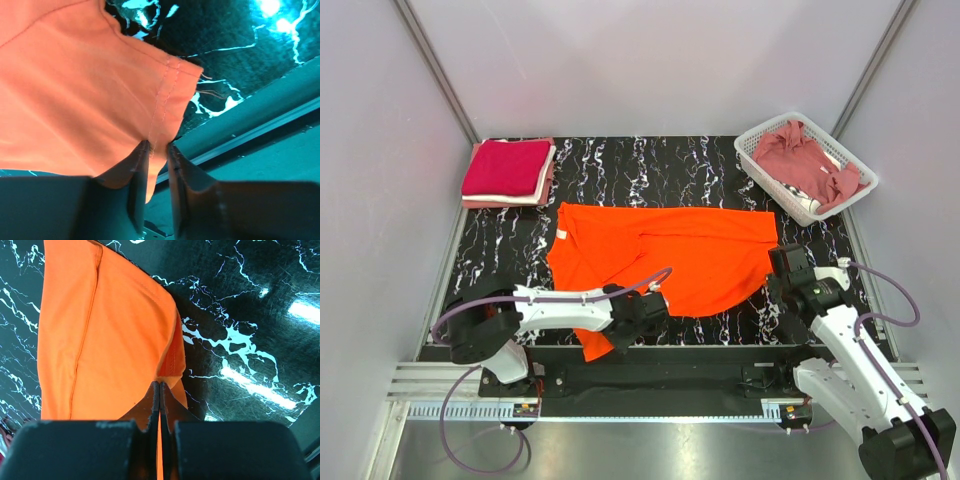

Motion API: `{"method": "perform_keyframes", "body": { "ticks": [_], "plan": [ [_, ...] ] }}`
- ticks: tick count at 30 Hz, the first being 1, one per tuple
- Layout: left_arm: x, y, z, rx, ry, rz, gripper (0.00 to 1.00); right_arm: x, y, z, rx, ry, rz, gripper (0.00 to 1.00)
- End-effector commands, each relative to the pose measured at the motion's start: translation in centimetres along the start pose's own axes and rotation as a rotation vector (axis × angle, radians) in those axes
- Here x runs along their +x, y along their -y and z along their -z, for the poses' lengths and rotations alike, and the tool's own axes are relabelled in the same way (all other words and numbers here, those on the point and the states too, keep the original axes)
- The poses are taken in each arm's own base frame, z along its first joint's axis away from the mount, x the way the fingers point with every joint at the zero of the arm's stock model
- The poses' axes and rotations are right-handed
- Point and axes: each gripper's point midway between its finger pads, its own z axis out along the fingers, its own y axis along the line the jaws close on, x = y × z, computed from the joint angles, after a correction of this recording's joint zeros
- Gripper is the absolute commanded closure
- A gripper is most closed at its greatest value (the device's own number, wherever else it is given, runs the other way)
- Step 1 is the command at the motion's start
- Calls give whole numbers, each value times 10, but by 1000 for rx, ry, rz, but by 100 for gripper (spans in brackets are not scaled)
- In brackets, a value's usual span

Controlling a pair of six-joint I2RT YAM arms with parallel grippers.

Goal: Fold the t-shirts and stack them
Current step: Fold the tshirt

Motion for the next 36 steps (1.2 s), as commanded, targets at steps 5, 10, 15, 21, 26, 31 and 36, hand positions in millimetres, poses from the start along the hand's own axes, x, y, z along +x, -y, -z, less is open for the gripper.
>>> {"method": "perform_keyframes", "body": {
  "ticks": [5, 10, 15, 21, 26, 31, 36],
  "plan": [
    [-11, -1, 8, -3, 54, 11, 98, -2, -2, -1, -11, 10, -3, 100],
    [-15, -7, 22, -19, 81, 9, 100, -2, 1, -1, -11, 11, -3, 100],
    [-26, -22, 39, -79, 116, -6, 100, -10, 3, -4, 0, 59, 84, 100],
    [-40, -43, 46, -97, 129, 7, 100, -23, -9, -5, -15, 122, 277, 100],
    [-54, -64, 57, -126, 148, 20, 100, -15, -26, -12, -42, 88, 437, 100],
    [-60, -89, 60, -154, 130, 32, 100, -14, -34, -21, -19, 90, 512, 100],
    [-70, -118, 65, -189, 138, 98, 100, -13, -37, -35, 32, 77, 564, 100]
  ]
}}
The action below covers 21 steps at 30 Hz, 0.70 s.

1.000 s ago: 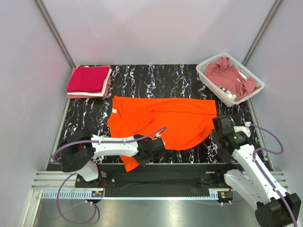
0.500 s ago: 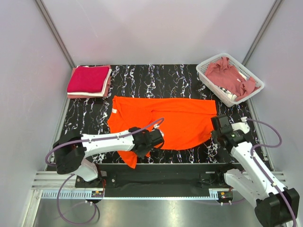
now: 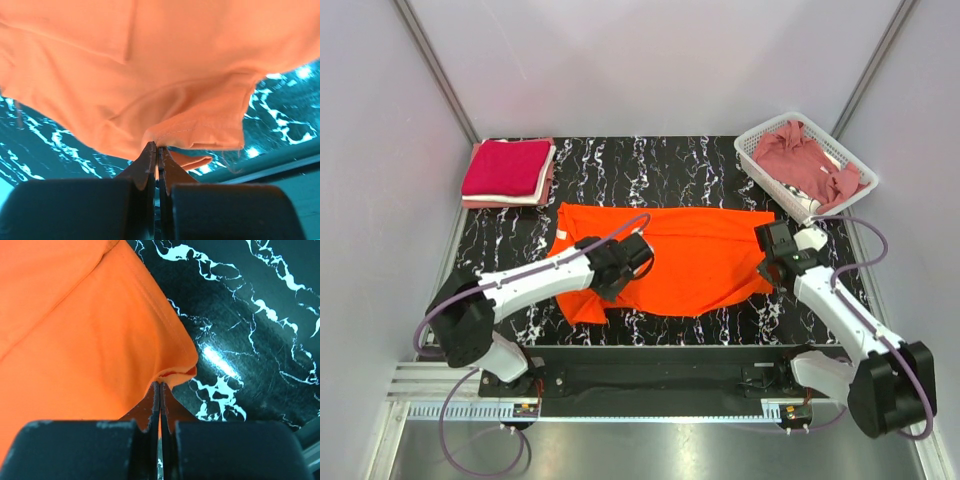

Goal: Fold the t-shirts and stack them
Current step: Fold the tshirt

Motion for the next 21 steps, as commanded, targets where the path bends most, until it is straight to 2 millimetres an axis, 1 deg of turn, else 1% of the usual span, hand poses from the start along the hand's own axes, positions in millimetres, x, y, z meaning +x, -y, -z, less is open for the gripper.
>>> {"method": "perform_keyframes", "body": {
  "ticks": [1, 2, 4, 7, 9, 12, 18, 19, 21],
  "plan": [
    [-20, -27, 9, -47, 44, 20, 100, -23, -14, -2, -10, 50, 28, 100],
    [-25, -30, 11, -47, 54, 8, 100, -23, -13, -6, 3, 43, 34, 100],
    [-29, -39, 8, -54, 46, 23, 100, -28, -16, -9, 4, 49, 48, 100],
    [-40, -53, 8, -65, 54, 45, 100, -34, -12, -20, 53, 48, 91, 100],
    [-43, -60, 7, -74, 52, 53, 100, -37, -9, -24, 77, 48, 112, 100],
    [-49, -71, 5, -94, 52, 56, 100, -42, -10, -27, 87, 50, 124, 100],
    [-60, -93, -1, -159, 35, 50, 100, -56, -31, -26, -1, 78, 145, 100],
    [-61, -94, -4, -160, 26, 29, 100, -57, -32, -27, -6, 77, 152, 100],
    [-69, -100, -7, -161, 44, 38, 100, -58, -28, -36, 20, 65, 154, 100]
  ]
}}
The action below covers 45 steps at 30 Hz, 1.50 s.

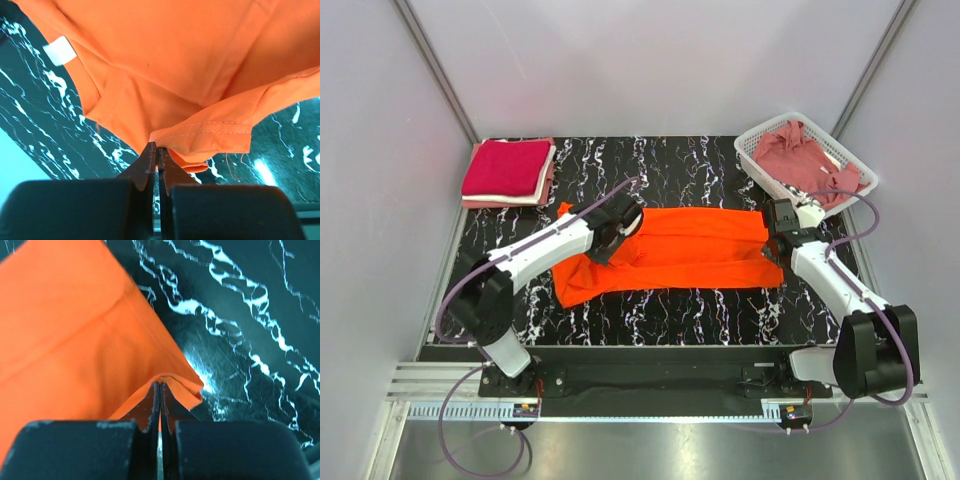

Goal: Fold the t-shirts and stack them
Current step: Fold the tshirt

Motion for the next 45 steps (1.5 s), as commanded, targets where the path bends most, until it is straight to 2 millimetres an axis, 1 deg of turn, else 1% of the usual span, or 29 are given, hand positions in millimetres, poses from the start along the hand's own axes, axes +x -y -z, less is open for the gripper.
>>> {"method": "perform_keyframes", "body": {
  "ticks": [1, 2, 4, 6, 8, 9, 11, 13, 14, 17, 19, 22, 25, 28, 32, 36, 39, 43, 45],
  "plan": [
    [-27, -19, -1, -48, 57, -12, 100, -21, -11, -10, -20, 27, 3, 100],
    [-31, -21, -2, -56, 64, -15, 100, -21, -8, -15, -11, 15, -1, 100],
    [-41, -29, -7, -91, 65, -15, 100, -19, -13, -23, -19, -12, 16, 100],
    [-47, -31, -14, -107, 56, -36, 100, -18, -21, -27, -53, -25, 22, 100],
    [-54, -35, -15, -131, 59, -46, 100, -17, -23, -31, -56, -34, 32, 100],
    [-54, -36, -19, -141, 50, -56, 100, -16, -23, -33, -55, -37, 37, 100],
    [-59, -42, -18, -178, 54, -60, 100, -16, -20, -37, -39, -40, 38, 100],
    [-66, -48, -20, -209, 67, -63, 100, -14, -10, -44, -14, -61, 26, 100],
    [-68, -50, -18, -219, 71, -66, 100, -13, -10, -45, -12, -64, 25, 100],
    [-82, -55, -16, -242, 113, -67, 100, -15, -11, -46, -22, -69, 16, 100],
    [-86, -58, -17, -248, 120, -72, 100, -19, -11, -45, -26, -54, 13, 100],
    [-90, -63, -23, -258, 109, -82, 100, -27, -9, -47, -14, -40, 1, 100],
    [-93, -68, -31, -264, 91, -96, 100, -29, -15, -51, -28, -48, -2, 100],
    [-94, -67, -39, -253, 77, -103, 100, -33, -21, -52, -53, -34, -7, 100],
    [-93, -66, -48, -245, 60, -104, 100, -39, -22, -56, -38, -27, 21, 100],
    [-96, -66, -56, -239, 52, -102, 100, -34, -31, -67, -48, -65, 46, 100],
    [-97, -64, -61, -236, 46, -102, 100, -32, -34, -72, -47, -80, 57, 100],
    [-98, -66, -64, -236, 43, -97, 100, -35, -34, -73, -38, -71, 56, 100],
    [-96, -67, -68, -230, 37, -94, 100, -37, -33, -74, -28, -63, 57, 100]
  ]
}}
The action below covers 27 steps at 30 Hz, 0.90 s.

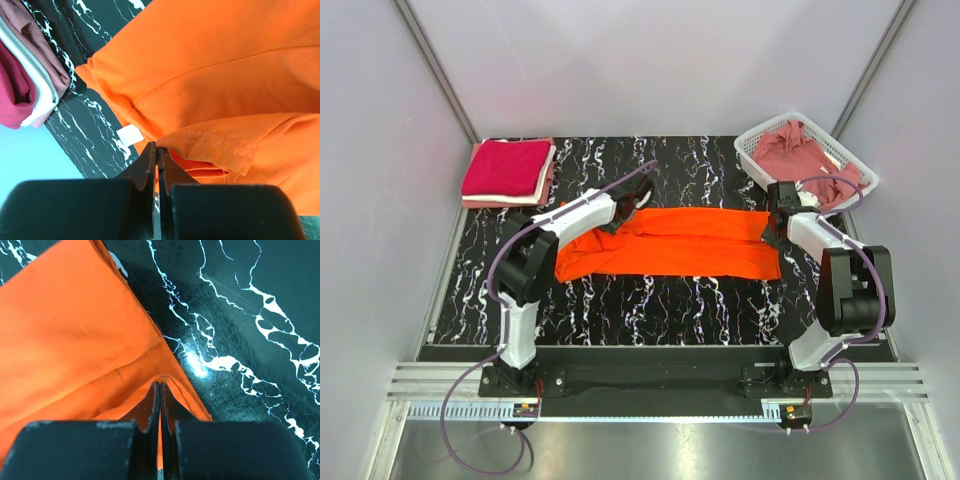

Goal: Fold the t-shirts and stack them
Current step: Fold the tshirt

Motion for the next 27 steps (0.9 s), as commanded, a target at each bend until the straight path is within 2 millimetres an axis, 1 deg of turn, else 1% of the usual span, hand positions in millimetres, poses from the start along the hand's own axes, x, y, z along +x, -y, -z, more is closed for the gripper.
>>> {"method": "perform_keyframes", "body": {
  "ticks": [1, 5, 8, 11, 19, 20, 21, 23, 27],
  "plan": [
    [-12, -14, -2, -21, 29, 21, 100, -22, -4, 1, -2, 54, -6, 100],
    [-10, -16, -8, -17, 18, 31, 100, -21, -6, -3, -2, 42, -3, 100],
    [-13, -14, -12, -6, 20, 32, 100, -21, -11, -3, -15, 35, -11, 100],
    [-13, -12, -14, -2, 17, 29, 100, -24, -11, -4, -12, 42, -18, 100],
    [-14, -12, -12, -5, 20, 30, 100, -20, -7, -9, 20, 28, -6, 100],
    [-14, -13, -12, -8, 19, 29, 98, -20, -6, -10, 25, 26, -5, 100],
    [-14, -14, -11, -13, 21, 29, 94, -20, -6, -11, 26, 25, -3, 100],
    [-16, -14, -12, -10, 23, 31, 94, -20, -6, -11, 30, 21, -1, 100],
    [-20, -14, -10, -9, 33, 33, 100, -20, -5, -11, 37, 21, -1, 100]
  ]
}}
